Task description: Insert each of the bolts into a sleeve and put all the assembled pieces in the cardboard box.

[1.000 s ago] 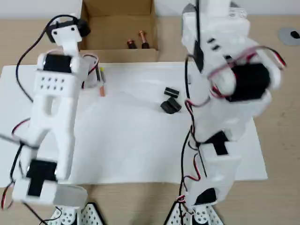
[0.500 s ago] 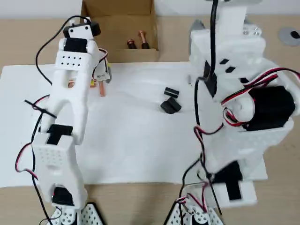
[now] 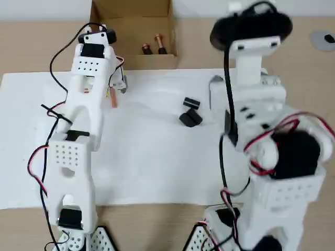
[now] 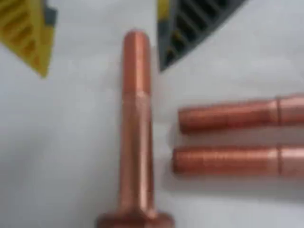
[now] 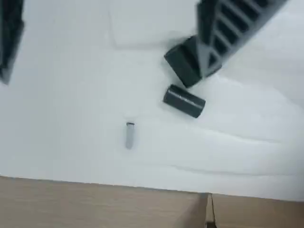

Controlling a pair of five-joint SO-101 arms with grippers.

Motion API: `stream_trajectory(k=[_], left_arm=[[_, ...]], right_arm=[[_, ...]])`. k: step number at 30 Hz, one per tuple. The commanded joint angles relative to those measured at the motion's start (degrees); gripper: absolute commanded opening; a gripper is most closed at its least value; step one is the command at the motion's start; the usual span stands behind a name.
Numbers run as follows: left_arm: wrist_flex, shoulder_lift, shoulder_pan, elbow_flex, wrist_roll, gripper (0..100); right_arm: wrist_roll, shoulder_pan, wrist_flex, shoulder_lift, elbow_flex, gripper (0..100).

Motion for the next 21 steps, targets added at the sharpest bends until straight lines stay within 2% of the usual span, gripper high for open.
stream_trajectory(k=[1,7,11,21], left_arm=[[-0.26,2.33,-2.46,-6.95,0.35,16],[-0.18,9.36,-4.75,-15.38,0.35,16],[-0.18,13.05,-4.75,-20.57,0.35,16],[-0.18,21.23,-4.57,-29.45,0.35,16]], right_arm=[[0.62,1.1,-4.13,-7.16,8.31,29.6],[0.7,1.1,-9.05,-18.24,20.7,29.5],[3.96,1.01,-11.69,-24.57,26.86,29.5],[8.09,0.84,-15.3,-37.93,35.38,29.5]])
